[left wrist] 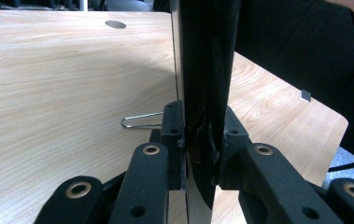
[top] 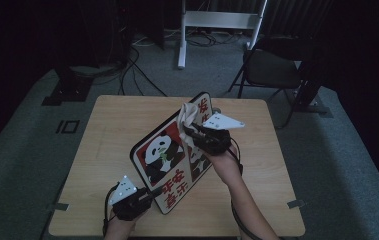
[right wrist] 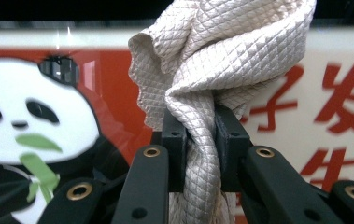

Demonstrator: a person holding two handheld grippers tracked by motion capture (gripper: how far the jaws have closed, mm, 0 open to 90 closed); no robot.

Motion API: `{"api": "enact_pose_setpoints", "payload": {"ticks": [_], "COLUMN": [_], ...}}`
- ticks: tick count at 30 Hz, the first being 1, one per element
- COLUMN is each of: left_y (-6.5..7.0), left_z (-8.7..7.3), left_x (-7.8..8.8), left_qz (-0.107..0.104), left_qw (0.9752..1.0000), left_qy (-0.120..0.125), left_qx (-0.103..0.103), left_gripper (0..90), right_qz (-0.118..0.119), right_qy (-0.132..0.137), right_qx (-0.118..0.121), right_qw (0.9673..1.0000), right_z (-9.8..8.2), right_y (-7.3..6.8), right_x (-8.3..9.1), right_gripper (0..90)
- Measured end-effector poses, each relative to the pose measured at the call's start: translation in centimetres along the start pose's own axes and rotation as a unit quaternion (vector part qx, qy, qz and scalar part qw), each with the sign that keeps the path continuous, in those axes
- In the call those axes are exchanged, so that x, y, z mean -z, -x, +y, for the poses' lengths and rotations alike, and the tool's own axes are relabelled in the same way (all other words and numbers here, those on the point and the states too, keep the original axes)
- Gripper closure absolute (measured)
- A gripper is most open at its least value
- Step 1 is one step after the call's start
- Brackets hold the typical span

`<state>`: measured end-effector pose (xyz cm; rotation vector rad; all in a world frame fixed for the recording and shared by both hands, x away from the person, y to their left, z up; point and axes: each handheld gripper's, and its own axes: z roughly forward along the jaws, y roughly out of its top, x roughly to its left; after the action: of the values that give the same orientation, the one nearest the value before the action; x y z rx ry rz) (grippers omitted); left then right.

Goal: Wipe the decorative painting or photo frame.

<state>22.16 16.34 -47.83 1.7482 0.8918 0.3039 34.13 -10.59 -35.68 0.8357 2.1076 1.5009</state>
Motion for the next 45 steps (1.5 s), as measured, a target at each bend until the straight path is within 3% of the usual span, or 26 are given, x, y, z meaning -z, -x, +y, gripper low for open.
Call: {"api": "enact_pose_setpoints", "payload": {"ticks": [21, 33, 45], "left_y": [0.0, 0.0, 0.0], "left_z": [0.0, 0.0, 0.0], "left_x": [0.0, 0.0, 0.0], "left_qz": [-0.001, -0.003, -0.004], "left_qw": [1.0000, 1.0000, 1.0000], "left_qy": [0.000, 0.000, 0.001], "left_qx": [0.002, 0.004, 0.006], "left_gripper": [78.2, 78.2, 78.2], "right_qz": [-0.001, -0.001, -0.003], "right_qy": [-0.051, -0.084, -0.118], "right_qx": [-0.015, -0.036, -0.041], "right_qw": [0.9986, 0.9958, 0.9921], "right_z": [-6.0, -9.6, -12.3], "right_y": [0.4, 0.7, 0.7], "right_x": [-0.3, -0.5, -0.7], "right_gripper": [76.9, 76.8, 76.8]}}
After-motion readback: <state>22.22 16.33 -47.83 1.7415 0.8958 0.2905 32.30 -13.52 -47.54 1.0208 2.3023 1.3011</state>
